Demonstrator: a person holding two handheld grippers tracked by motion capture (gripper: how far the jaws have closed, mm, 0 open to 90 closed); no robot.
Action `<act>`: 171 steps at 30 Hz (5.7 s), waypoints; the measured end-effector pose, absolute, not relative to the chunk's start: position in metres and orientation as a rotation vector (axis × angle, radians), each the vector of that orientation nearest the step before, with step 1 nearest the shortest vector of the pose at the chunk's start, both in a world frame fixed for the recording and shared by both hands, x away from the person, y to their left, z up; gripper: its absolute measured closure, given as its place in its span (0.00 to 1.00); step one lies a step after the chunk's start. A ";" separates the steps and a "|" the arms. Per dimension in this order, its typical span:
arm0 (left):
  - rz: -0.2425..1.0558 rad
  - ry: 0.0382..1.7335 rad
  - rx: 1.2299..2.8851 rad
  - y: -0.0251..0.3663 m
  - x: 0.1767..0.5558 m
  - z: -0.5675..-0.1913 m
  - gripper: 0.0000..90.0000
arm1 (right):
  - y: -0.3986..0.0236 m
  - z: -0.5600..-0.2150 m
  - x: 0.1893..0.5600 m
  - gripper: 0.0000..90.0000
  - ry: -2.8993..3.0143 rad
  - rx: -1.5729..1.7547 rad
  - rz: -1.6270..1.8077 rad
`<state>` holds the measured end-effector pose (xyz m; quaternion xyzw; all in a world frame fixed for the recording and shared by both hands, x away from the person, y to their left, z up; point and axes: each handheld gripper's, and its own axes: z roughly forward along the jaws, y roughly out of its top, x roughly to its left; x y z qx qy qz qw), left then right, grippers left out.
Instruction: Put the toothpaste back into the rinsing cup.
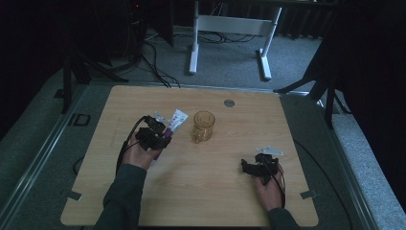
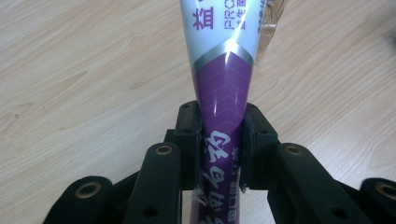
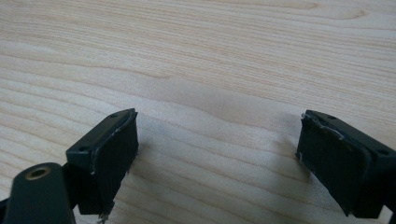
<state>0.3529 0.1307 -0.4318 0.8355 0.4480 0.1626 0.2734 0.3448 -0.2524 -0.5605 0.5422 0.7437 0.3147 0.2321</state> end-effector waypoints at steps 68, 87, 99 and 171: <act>0.523 1.153 2.023 0.114 0.371 -0.424 0.80 | -0.252 -0.560 0.345 0.14 2.044 1.491 0.865; 0.554 1.121 1.981 0.107 0.378 -0.421 0.80 | -0.252 -0.560 0.345 0.14 2.045 1.489 0.864; 0.564 1.108 1.954 0.106 0.382 -0.419 0.80 | -0.252 -0.560 0.345 0.14 2.044 1.491 0.864; 0.600 1.050 1.810 0.084 0.401 -0.407 0.80 | -0.252 -0.560 0.345 0.14 2.044 1.490 0.864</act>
